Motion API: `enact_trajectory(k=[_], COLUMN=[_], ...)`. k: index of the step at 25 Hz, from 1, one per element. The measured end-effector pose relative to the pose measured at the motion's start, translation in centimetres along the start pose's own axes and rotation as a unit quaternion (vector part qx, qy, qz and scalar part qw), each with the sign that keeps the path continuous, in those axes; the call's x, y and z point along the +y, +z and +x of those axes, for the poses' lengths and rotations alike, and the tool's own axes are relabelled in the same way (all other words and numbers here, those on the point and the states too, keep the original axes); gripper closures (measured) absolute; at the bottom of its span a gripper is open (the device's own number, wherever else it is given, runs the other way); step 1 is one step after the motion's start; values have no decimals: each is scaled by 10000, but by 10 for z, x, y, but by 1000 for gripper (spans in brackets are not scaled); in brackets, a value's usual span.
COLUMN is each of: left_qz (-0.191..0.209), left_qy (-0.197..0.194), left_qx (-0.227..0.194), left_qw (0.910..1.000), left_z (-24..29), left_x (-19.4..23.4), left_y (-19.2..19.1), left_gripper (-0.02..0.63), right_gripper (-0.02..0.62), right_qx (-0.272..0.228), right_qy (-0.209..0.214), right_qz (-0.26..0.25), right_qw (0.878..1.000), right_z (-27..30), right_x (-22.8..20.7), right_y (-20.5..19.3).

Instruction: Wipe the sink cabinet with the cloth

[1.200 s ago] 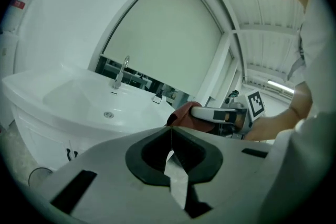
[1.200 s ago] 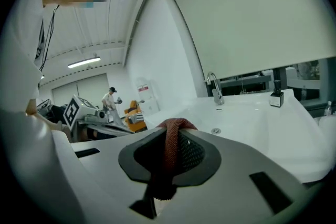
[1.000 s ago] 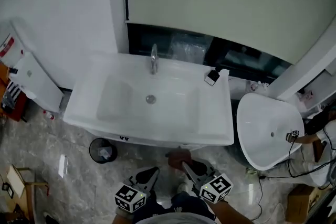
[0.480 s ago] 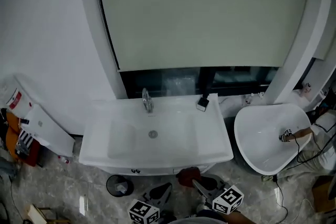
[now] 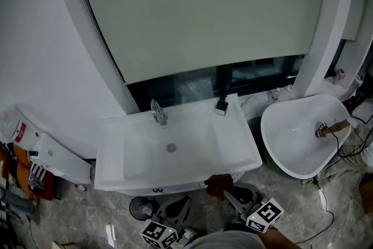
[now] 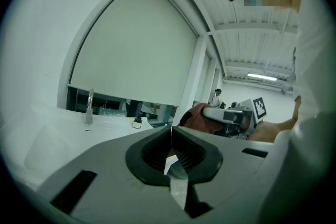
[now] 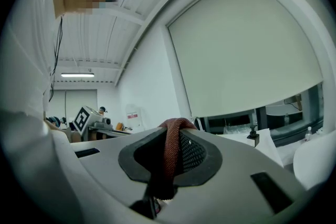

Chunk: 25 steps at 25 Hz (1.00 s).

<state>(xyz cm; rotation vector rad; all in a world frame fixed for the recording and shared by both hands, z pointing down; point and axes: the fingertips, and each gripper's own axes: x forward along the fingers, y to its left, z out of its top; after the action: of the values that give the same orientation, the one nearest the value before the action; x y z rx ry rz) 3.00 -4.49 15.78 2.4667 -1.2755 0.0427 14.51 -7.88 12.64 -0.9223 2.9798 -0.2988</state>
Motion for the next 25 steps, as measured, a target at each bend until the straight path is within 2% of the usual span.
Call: enact_trajectory(k=[7,15,25], left_qz=[30,65,31], left_qy=[-43,41,180], left_qx=[20,-14,11], left_qw=[10000,10000,9998], left_z=[9,14,17], left_x=[-8,-15,-28], left_y=[-3,1,-4], left_gripper=[594,594,594], right_gripper=[548,546,548], right_qx=[-133,-158,-177], right_qy=[-295,-303,-91], right_qz=[-15,64,121], right_qw=[9995,9994,9997], right_z=[-10,-18,-21], right_x=[-15,-26,-24], right_y=[2,3,1])
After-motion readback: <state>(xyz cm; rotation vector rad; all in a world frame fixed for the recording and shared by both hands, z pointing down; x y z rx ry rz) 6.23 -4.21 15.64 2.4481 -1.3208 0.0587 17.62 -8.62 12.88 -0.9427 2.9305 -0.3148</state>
